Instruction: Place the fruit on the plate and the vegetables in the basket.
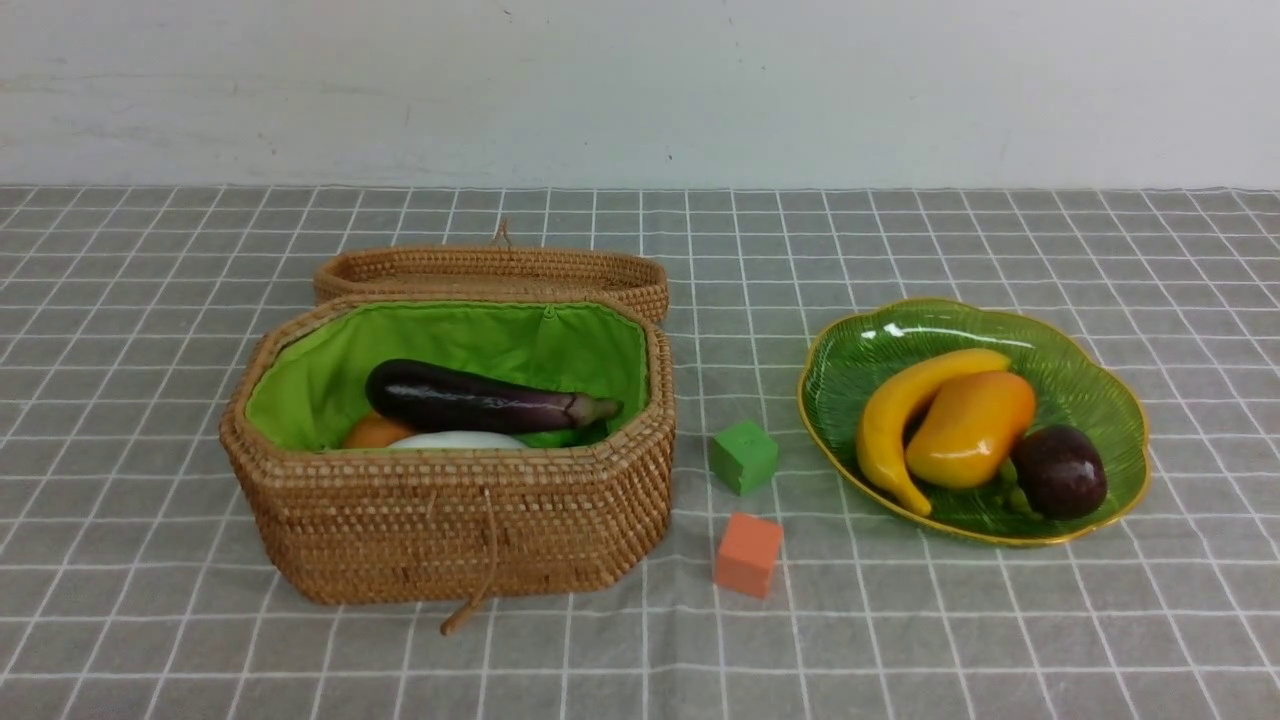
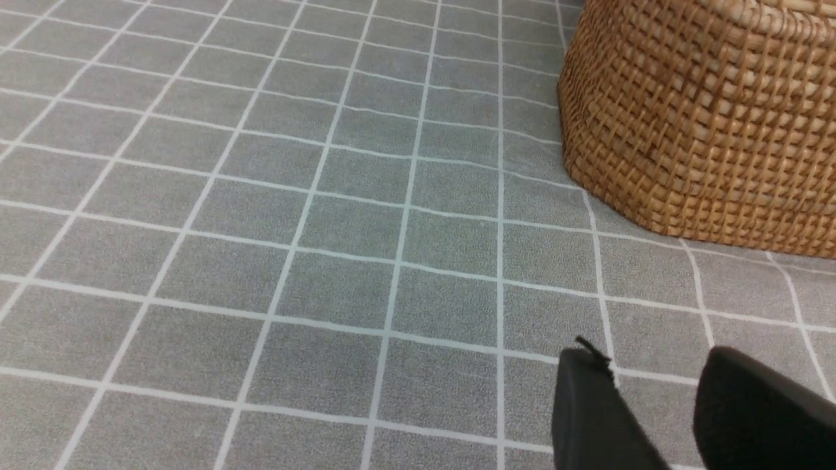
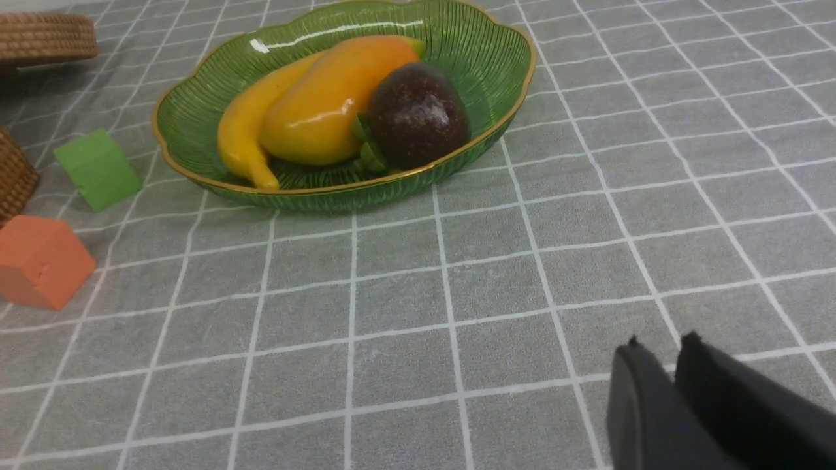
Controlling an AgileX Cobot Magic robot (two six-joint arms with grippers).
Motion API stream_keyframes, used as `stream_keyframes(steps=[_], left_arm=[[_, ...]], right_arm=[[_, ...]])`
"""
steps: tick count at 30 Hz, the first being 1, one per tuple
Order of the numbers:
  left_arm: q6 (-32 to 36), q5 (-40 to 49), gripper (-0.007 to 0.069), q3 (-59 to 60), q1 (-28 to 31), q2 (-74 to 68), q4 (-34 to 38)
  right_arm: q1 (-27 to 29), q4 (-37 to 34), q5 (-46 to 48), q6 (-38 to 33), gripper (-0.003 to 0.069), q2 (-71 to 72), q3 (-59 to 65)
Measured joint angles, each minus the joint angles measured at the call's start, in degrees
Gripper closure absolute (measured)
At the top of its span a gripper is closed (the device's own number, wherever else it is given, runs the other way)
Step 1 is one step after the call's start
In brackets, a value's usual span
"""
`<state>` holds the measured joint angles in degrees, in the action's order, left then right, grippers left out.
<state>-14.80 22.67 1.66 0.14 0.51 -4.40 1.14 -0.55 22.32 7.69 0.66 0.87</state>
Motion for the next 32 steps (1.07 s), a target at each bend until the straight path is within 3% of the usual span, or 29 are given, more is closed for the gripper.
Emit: stream_keyframes(steps=[32], left_arm=[[0.00,0.00,0.0386,0.00,0.00,0.00,0.00]], right_arm=[[0.00,0.00,0.00,0.00,0.0538,0.00,0.00]])
